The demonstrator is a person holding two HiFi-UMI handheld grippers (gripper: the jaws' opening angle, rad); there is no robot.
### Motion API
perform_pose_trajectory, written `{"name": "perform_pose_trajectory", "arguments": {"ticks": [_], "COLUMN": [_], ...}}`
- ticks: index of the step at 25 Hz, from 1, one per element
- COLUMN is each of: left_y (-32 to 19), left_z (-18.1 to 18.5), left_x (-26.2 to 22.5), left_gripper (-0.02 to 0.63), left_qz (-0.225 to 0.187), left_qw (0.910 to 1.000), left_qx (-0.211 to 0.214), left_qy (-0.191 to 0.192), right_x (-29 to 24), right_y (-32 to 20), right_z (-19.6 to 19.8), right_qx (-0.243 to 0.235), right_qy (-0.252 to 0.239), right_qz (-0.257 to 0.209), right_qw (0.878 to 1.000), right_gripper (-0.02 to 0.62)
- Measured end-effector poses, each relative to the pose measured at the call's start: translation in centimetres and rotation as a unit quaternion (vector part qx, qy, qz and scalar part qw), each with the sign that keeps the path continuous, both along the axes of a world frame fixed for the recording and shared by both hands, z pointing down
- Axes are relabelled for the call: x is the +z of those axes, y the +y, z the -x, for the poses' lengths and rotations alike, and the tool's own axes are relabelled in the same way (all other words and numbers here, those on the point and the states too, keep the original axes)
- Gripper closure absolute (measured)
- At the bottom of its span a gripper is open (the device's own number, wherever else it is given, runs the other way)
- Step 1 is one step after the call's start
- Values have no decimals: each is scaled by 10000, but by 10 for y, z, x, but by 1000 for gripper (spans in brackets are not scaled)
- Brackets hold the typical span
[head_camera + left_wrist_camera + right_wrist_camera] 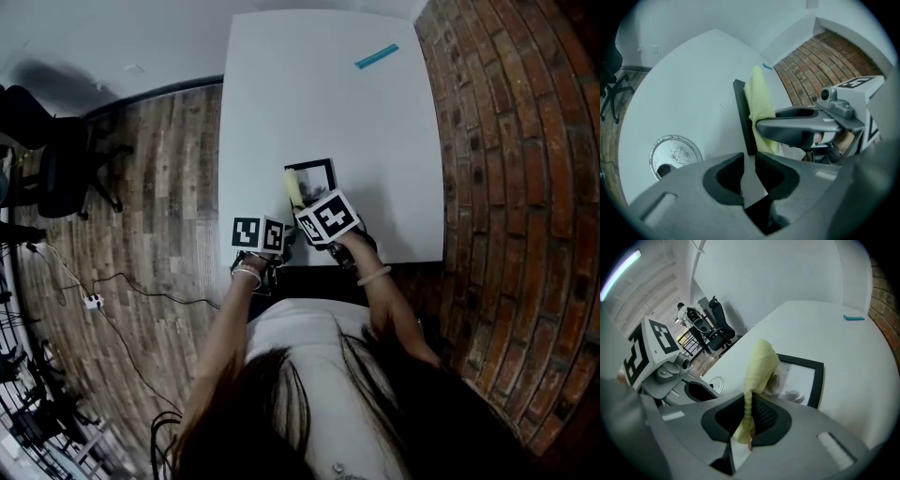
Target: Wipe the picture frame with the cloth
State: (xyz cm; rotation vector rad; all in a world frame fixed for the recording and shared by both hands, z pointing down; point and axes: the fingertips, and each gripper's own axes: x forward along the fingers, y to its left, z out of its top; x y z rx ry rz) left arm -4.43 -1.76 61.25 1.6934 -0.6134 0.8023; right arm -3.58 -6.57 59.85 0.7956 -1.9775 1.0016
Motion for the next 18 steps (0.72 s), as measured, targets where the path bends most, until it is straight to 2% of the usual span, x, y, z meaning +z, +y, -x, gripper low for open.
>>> {"name": "perform_pose_trajectory", "arguments": {"ticks": [18], "left_y": [0], "left_z": [-2], "left_x": [1], "left_gripper": [529], "left_qz": [20], "left_qw": [9999], "left_qx": [129], "left_qy": [16], "right_x": [-3], "right_y": [-23], "right_z": [7], "right_qx": [212], "right_qy": [-55], "right_qz": [-196], "right_qw": [9996], "right_gripper": [555]}}
